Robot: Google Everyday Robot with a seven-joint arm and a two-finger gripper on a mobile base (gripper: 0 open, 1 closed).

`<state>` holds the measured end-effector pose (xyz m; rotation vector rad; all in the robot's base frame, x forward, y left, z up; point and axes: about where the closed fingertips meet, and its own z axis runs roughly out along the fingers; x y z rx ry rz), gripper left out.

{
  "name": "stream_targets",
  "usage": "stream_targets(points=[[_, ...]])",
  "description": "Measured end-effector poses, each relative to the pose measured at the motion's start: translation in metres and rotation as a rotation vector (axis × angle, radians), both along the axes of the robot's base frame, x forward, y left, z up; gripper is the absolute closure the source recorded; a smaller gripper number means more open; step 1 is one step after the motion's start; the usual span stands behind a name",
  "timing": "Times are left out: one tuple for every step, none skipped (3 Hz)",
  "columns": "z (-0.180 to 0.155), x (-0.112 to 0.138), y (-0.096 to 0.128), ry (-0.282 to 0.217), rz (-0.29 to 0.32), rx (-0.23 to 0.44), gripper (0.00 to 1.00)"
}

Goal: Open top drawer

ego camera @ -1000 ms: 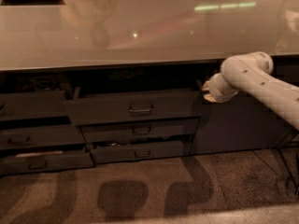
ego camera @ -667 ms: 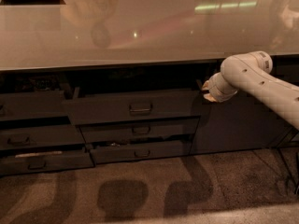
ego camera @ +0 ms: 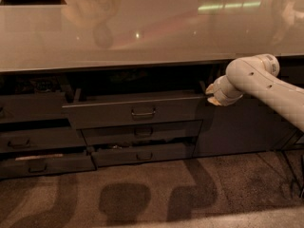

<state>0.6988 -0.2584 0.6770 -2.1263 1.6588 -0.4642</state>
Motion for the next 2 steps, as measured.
stream_targets(points=[[-0.004, -0.0098, -0.0014, 0.001, 0.009, -0.001, 1.0], [-0.0003, -0.0099, -0.0014, 0.001, 0.009, -0.001, 1.0]])
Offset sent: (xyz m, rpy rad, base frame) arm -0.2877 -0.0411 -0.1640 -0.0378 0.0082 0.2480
